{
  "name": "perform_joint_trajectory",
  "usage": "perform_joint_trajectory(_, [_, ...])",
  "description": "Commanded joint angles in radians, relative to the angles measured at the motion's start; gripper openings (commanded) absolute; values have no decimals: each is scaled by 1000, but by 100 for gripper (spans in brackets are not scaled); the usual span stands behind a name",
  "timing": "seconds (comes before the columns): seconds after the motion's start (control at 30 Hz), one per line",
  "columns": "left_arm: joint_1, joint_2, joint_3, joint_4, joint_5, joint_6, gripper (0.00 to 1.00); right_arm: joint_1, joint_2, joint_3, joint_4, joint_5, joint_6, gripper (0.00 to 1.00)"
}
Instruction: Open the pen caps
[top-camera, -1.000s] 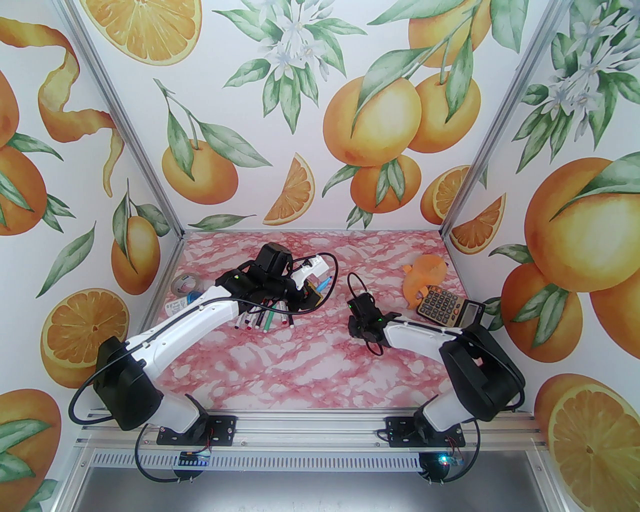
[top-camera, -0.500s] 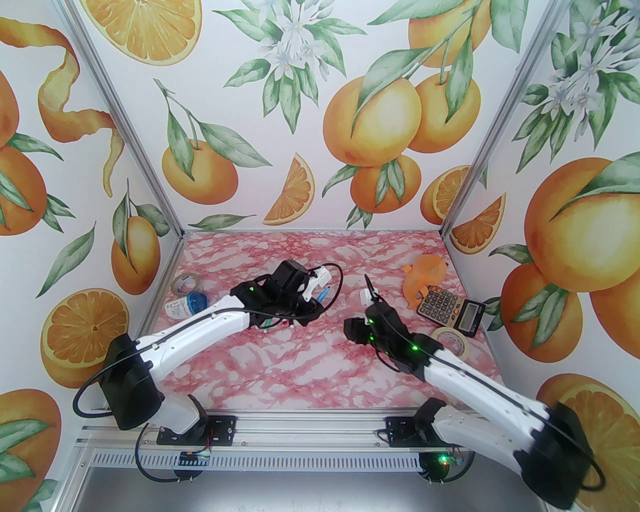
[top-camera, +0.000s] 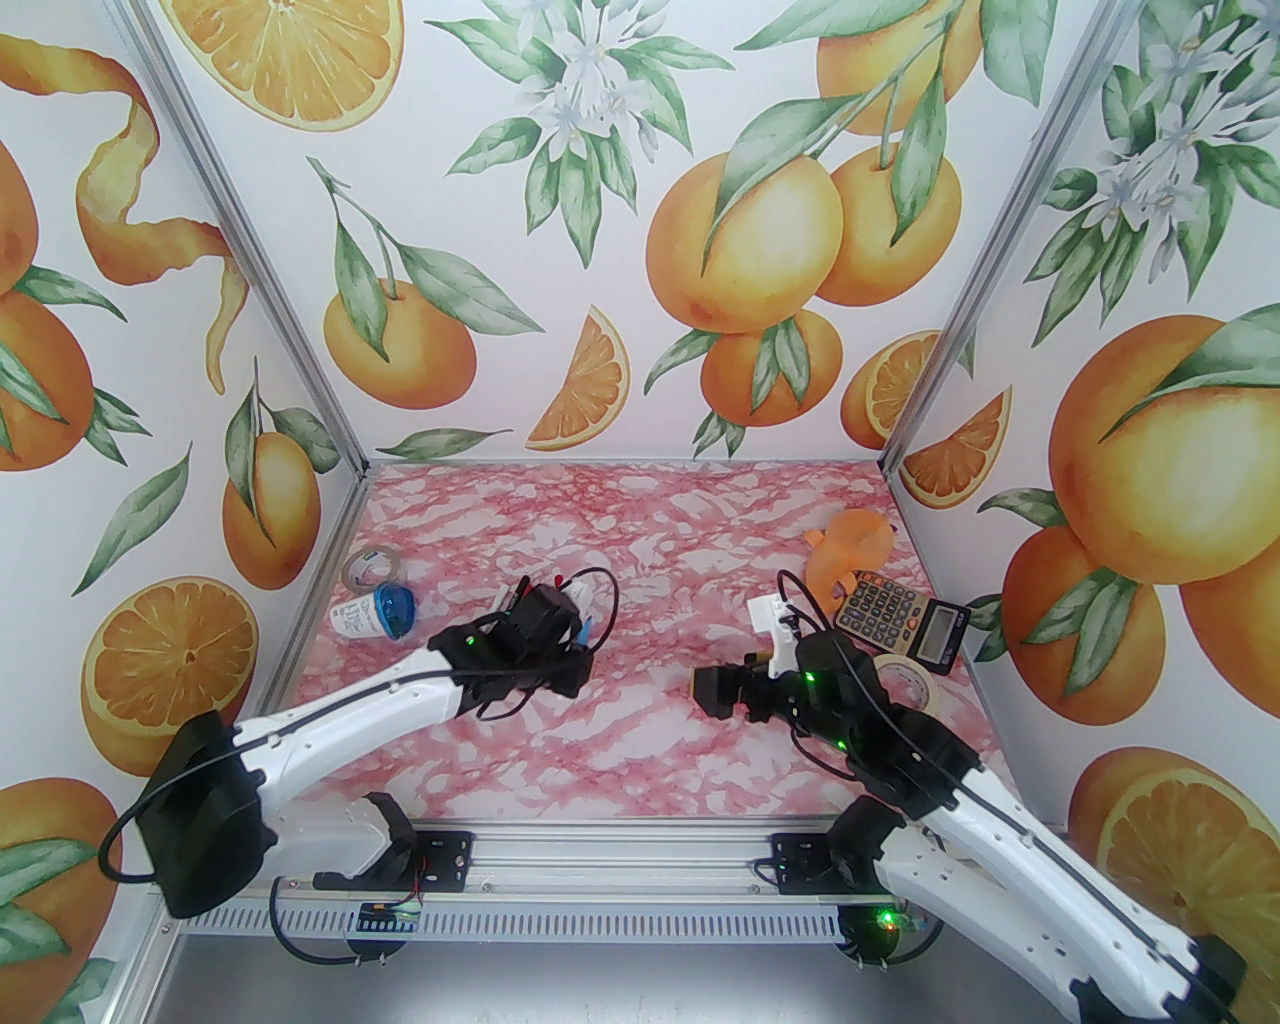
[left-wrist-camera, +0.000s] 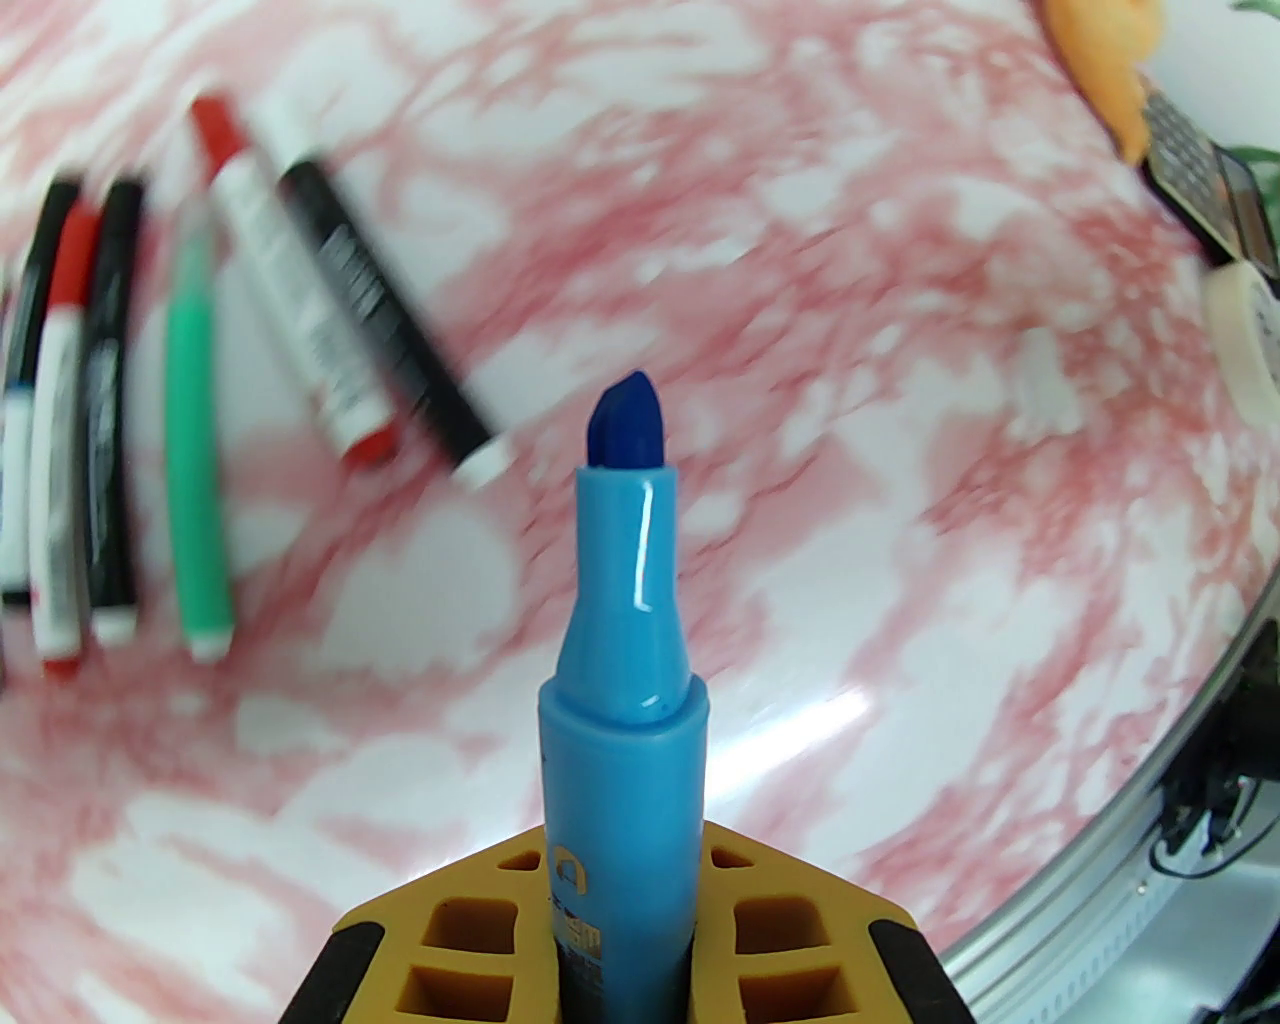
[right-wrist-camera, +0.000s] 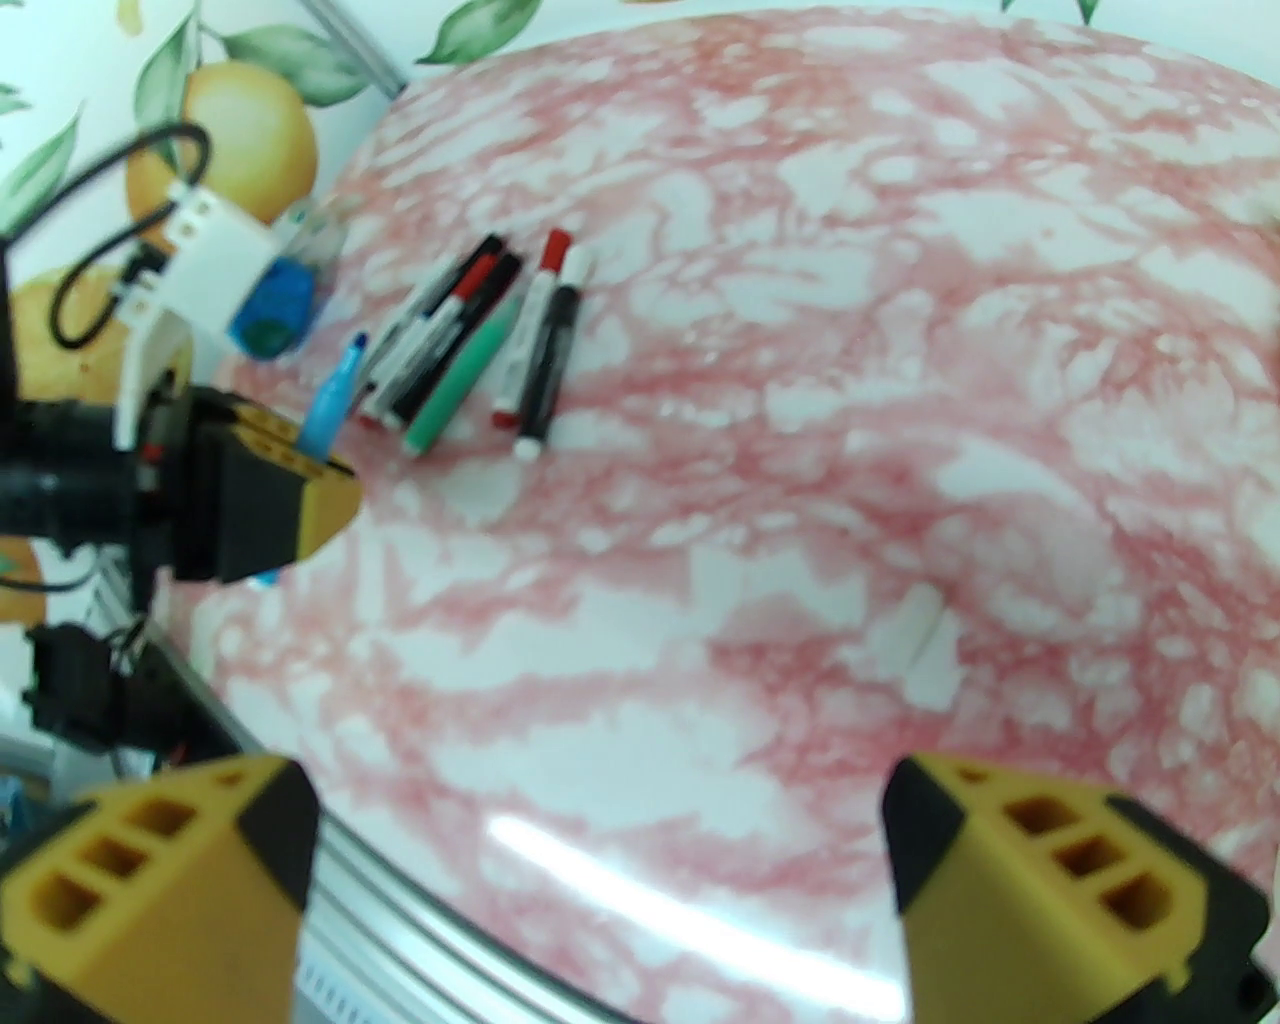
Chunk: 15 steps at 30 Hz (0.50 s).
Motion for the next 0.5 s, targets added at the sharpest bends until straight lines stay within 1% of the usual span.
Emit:
perform_joint_trajectory(0.0, [-2, -80, -92, 39, -56, -82, 5, 7, 8, 125, -189, -104, -90, 100])
perform_joint_trajectory(0.2, [-1, -79, -152, 61, -56, -140, 5, 6, -45, 173, -228, -99, -124, 100])
perform_joint_trajectory(0.37, [0, -47, -168, 102, -44, -169, 5, 6, -90, 125, -199, -70, -129, 100])
perform_joint_trajectory(0.47, [-1, -36, -185, 133, -42, -189, 5, 6, -77, 128, -202, -81, -135, 100])
